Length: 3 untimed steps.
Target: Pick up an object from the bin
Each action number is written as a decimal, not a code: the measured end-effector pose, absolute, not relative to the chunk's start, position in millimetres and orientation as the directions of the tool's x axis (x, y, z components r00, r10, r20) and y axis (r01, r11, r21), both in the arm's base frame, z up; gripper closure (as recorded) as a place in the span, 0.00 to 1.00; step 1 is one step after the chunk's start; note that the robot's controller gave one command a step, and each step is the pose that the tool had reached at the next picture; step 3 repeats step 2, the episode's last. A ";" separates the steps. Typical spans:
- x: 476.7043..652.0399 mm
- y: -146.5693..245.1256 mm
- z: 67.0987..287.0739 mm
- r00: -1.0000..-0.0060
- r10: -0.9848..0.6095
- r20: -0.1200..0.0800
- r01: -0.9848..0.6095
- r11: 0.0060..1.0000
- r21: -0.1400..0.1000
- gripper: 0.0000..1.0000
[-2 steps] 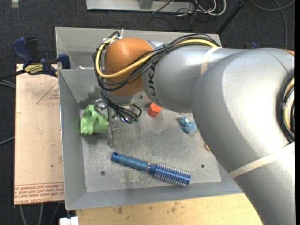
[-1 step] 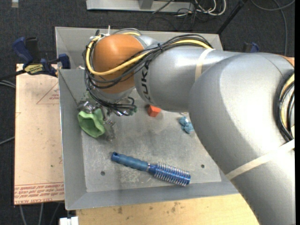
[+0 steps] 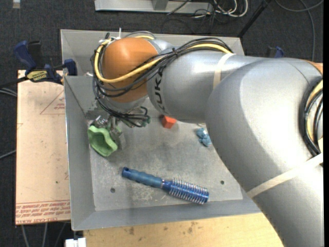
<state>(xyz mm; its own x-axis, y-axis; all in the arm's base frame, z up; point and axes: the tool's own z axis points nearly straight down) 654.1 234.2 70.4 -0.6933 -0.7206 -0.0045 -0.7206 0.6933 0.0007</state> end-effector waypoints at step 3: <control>617.1 223.9 245.0 -0.705 -0.709 0.001 -0.709 0.705 0.002 1.00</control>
Offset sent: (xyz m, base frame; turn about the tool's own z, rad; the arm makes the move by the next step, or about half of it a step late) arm -0.0144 0.0125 0.1871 0.0231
